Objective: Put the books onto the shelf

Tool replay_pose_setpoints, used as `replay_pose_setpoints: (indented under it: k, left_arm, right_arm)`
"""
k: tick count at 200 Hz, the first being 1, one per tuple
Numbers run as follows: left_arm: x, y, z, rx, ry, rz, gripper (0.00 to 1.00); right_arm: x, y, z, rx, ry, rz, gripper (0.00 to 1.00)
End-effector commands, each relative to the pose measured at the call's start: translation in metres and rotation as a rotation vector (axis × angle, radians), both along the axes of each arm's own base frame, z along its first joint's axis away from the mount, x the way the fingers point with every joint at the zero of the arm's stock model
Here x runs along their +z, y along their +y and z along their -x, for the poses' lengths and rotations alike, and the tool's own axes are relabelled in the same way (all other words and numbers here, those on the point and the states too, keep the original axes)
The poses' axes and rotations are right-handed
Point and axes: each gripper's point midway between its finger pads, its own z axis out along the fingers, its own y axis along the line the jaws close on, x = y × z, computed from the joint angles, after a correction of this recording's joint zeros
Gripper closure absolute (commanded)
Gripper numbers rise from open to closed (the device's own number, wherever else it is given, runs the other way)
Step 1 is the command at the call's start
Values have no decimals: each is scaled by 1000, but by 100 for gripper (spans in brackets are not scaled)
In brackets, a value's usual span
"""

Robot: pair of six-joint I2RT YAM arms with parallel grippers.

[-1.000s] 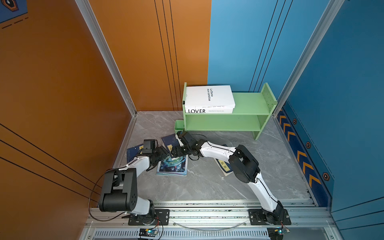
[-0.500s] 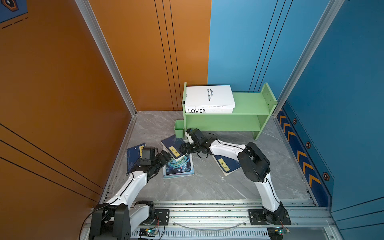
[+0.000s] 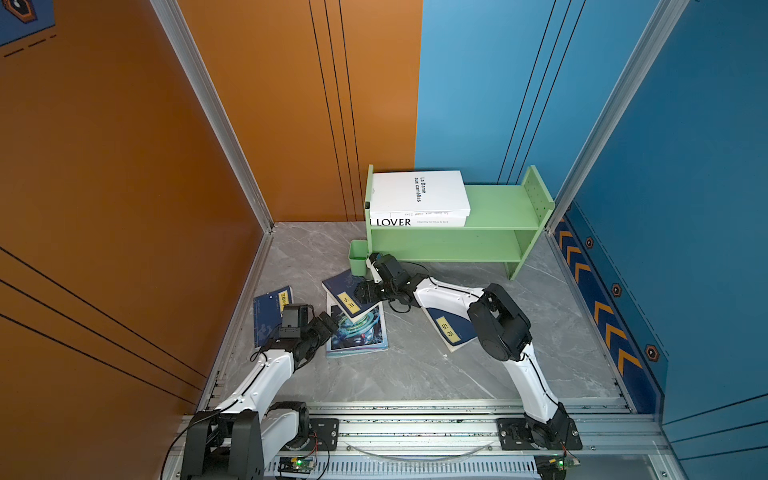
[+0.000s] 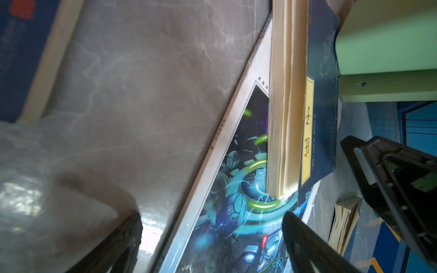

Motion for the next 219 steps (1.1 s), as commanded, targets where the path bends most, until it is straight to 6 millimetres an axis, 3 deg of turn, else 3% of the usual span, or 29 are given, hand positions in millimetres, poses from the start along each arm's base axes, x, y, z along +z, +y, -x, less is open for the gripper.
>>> replay_pose_setpoints:
  k: [1, 67, 113, 145, 181, 219]
  left_arm:
    - [8, -2, -11, -23, -29, 8, 6]
    - [-4, -6, -10, -32, 1, 34, 6]
    - [-6, -7, -10, -33, 5, 42, 7]
    - [-4, -6, -9, -28, 2, 38, 7]
    - [3, -5, -10, -28, -13, 39, 6]
    - [17, -4, -12, -16, -48, 41, 6]
  right_arm:
    - [-10, -3, -4, -27, -17, 31, 14]
    - [1, -11, -16, -72, -108, 15, 12]
    - [-18, -10, -13, -54, -61, 50, 12]
    - [-34, 0, 8, -11, -19, 75, 13]
    - [-36, 19, 41, 58, 16, 71, 14]
    - [-34, 58, 75, 147, 41, 8, 14]
